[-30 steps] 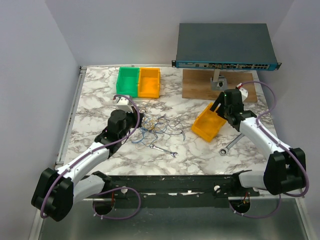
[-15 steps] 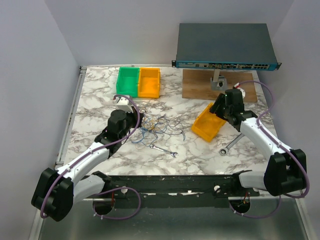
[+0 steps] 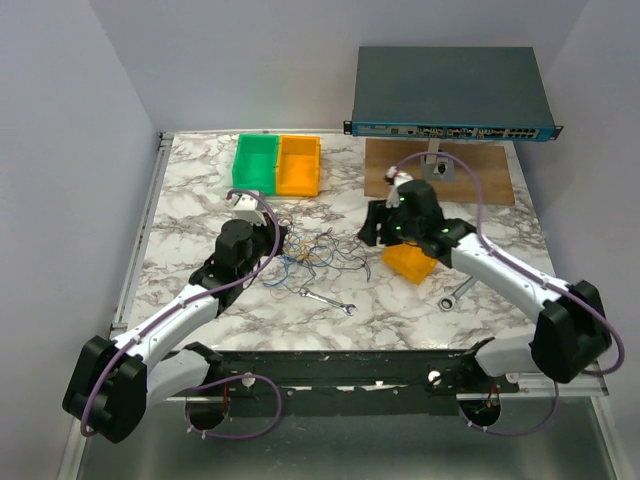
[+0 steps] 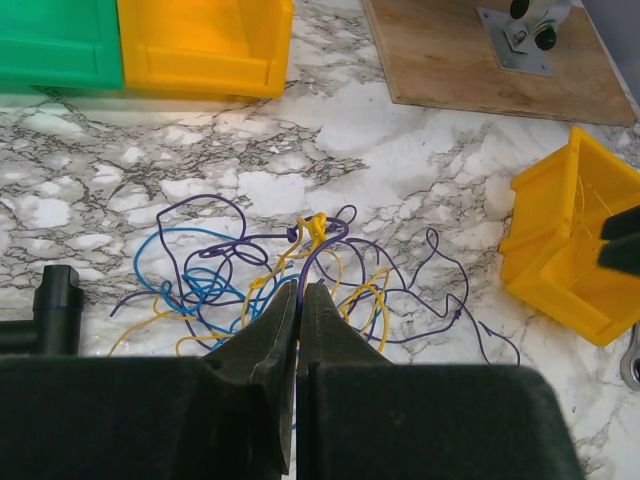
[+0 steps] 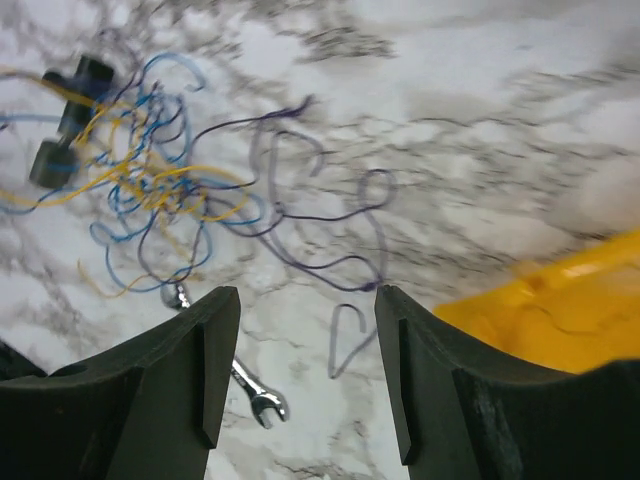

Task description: Untangle the cables

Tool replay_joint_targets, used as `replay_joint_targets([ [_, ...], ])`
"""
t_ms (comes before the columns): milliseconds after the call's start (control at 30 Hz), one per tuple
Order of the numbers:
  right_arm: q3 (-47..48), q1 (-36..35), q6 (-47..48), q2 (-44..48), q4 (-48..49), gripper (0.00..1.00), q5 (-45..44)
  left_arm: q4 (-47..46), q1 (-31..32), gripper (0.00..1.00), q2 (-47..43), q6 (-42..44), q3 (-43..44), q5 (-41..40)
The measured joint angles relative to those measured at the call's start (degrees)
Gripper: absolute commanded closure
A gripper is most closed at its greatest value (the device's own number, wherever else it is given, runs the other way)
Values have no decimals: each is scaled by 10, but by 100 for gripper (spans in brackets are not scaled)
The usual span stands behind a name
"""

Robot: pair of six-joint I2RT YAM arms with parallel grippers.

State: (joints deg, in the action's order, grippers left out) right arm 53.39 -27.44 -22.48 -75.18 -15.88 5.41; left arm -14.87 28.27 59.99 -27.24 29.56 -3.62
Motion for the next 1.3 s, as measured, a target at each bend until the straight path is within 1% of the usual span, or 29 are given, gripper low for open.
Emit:
replay_joint_targets([
  [67,26,-61,17,-43,14,37,-4,0,0,96,0,0,0,0],
  [167,46,-119,34,-106,35,37,-19,2,0,96,-2,0,0,0],
  [200,53,-136,42,-134,42,35,-31,3,0,96,-2,0,0,0],
  [333,76,-168,61,-221,43,28,-95,8,0,96,-9,1,0,-1],
  [400,80,-174,70,-252,42,27,-128,9,0,96,-10,1,0,-1],
  [467,80,-175,77,-268,42,30,-154,9,0,96,-10,1,0,-2],
  [500,80,-175,80,-274,43,36,-167,9,0,96,-10,1,0,-3],
  [533,80,-175,82,-277,43,49,-177,9,0,96,-10,1,0,-3],
  [567,81,-175,83,-282,43,66,-189,9,0,96,-10,1,0,-3],
  [633,85,-175,85,-293,43,89,-215,10,0,100,-10,1,0,-5],
  [667,88,-175,82,-297,45,98,-222,10,0,100,-10,1,0,-8],
  [700,91,-175,84,-299,45,99,-229,12,0,100,-10,0,0,-12],
  [867,92,-175,71,-280,37,99,-257,42,0,100,-14,-18,5,-79],
  [967,92,-175,62,-227,24,99,-271,54,0,100,-18,-30,6,-116],
  [1067,103,-175,57,-146,10,99,-281,72,-1,100,-17,-40,10,-144],
  [1167,150,-175,56,-75,-9,99,-283,106,-1,100,3,-53,34,-177],
  [1300,257,-175,57,-33,-38,99,-282,142,-1,100,37,-67,69,-199],
])
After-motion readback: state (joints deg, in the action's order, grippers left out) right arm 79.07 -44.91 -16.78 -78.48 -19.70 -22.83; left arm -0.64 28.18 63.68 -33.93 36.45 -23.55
